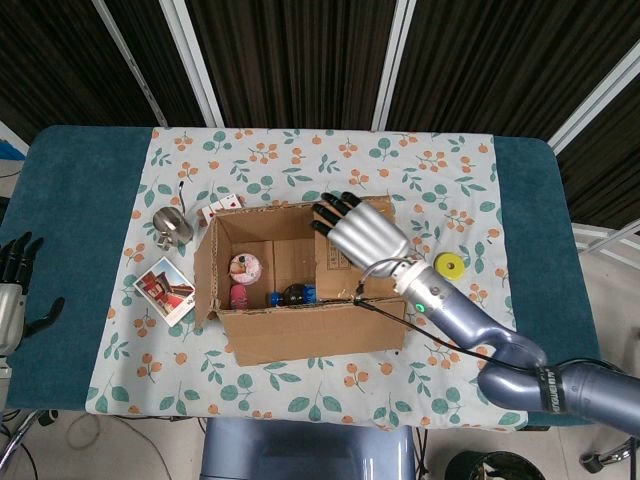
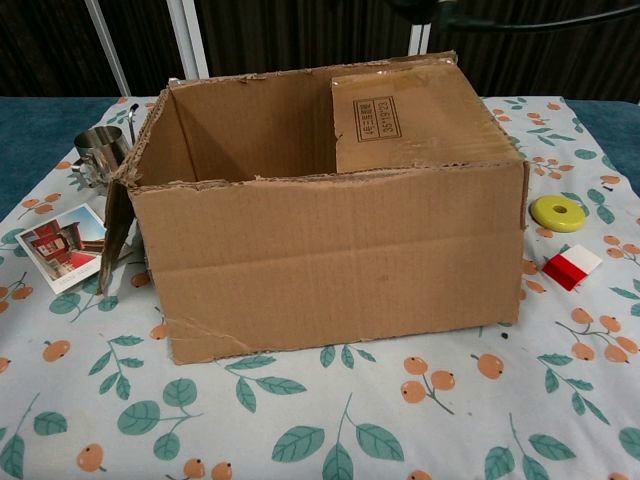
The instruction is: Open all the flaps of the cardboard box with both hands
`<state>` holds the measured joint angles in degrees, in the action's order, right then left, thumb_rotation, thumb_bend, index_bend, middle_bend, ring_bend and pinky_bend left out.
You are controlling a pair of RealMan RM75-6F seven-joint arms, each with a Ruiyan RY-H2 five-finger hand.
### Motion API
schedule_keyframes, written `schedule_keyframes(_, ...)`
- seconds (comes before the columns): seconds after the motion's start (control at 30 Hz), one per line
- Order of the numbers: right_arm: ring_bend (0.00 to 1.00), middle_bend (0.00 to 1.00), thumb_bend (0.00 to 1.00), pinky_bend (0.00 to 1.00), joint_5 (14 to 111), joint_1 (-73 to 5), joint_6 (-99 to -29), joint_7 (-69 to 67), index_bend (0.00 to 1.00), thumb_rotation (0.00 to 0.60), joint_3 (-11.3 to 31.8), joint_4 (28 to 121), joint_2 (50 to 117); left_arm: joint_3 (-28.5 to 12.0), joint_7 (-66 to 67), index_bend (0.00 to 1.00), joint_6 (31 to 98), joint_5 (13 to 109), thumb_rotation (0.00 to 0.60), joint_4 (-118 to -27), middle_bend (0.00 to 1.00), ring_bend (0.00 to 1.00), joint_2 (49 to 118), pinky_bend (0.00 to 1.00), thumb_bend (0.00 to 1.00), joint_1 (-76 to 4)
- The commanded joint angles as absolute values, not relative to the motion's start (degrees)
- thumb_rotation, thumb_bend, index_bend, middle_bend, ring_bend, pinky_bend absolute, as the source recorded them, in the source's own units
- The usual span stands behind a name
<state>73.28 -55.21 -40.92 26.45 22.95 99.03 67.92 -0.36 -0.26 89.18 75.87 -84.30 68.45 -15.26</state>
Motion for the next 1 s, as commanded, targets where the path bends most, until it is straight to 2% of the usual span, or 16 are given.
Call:
schedule_keyframes(0.03, 0.22, 0.29, 0.99, 0.28, 74.61, -61.52, -34.90, 27.66, 0.39, 0.600, 22.09, 95.10, 72.04, -0.81, -0.76, 0.00, 88.39, 75.72, 0.600, -84.32, 0.00, 0.00, 68.36, 0.01, 0.26, -14.98)
schedule_keyframes(0.4, 0.26, 0.35, 1.00, 0.29, 75.42, -69.40, -29.13, 24.30, 0.46, 0.600, 18.28, 85.56, 81.73, -2.02, -1.76, 0.00, 85.58, 75.73, 0.600, -84.83, 0.00, 0.00, 68.08, 0.01, 0.26, -14.44)
schedule_keyframes(0.5, 0.26, 0.40, 1.00, 0.28, 75.43, -70.27, -27.93, 23.77, 0.51, 0.600, 16.61, 82.64, 83.27, -2.28, -2.07, 0.00, 84.93, 75.81, 0.600, -84.94, 0.00, 0.00, 67.94, 0.01, 0.26, -14.34)
schedule_keyframes(0.73, 0.28, 0.52, 1.00, 0.29, 76.98, -71.62, -26.00, 24.71, 0.62, 0.600, 12.68, 78.89, 83.89, -3.19, -2.91, 0.00, 83.47, 75.34, 0.600, -85.24, 0.00, 0.00, 67.73, 0.01, 0.26, -14.02)
schedule_keyframes(1.0, 0.31, 0.59, 1.00, 0.29, 80.77, -74.81, -22.91, 28.02, 0.70, 0.600, 9.35, 77.02, 82.80, -3.77, -3.09, 0.00, 82.57, 75.58, 0.600, -85.68, 0.00, 0.00, 67.65, 0.01, 0.26, -13.72)
